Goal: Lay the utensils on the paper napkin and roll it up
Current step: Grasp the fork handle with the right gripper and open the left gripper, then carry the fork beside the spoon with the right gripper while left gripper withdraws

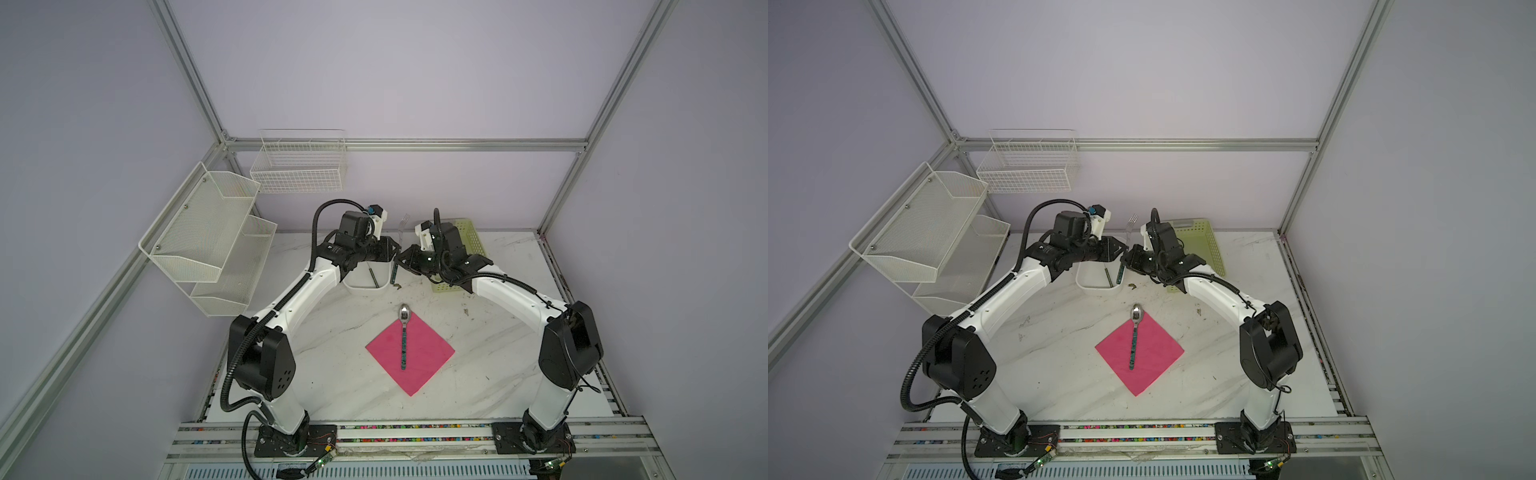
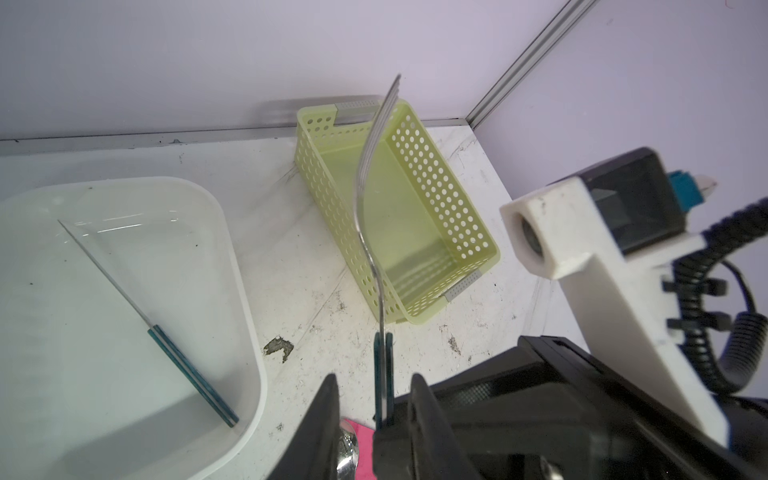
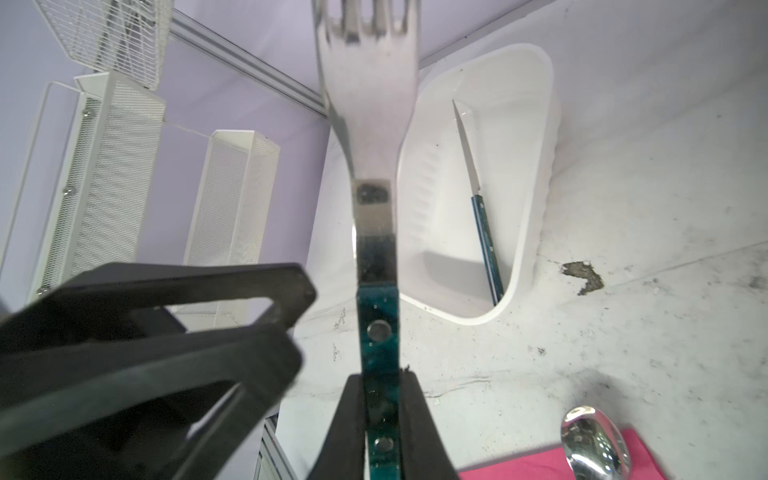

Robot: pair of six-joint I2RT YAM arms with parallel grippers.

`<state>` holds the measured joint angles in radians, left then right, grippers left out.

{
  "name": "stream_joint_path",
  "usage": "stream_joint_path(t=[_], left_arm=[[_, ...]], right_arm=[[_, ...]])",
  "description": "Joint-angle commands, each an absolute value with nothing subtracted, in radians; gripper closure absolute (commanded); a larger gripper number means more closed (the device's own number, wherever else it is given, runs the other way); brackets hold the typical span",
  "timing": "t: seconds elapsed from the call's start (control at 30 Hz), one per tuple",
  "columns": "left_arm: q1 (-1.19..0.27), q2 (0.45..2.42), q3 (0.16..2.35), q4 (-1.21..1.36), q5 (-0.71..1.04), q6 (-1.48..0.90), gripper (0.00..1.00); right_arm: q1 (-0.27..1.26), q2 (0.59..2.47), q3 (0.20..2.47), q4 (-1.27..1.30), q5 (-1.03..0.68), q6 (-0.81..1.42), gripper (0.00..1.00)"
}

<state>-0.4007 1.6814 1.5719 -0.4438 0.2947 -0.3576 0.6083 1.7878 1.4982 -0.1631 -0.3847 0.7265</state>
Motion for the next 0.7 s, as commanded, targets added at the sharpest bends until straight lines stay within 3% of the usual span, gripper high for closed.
stream_joint_path(t=[0.0,0.67], left_arm=[[-0.398,1.608,1.52,-0.446,0.249,-0.313,0.7],[-0.357,1.508,1.446,-0.603,0.082,-0.152,0.67]], right_arm=[[0.625,1.747,1.48,-0.261,-0.331,0.705,0.91],[0.757,1.622,1.222,-0.536,-0.148,0.807,0.92]])
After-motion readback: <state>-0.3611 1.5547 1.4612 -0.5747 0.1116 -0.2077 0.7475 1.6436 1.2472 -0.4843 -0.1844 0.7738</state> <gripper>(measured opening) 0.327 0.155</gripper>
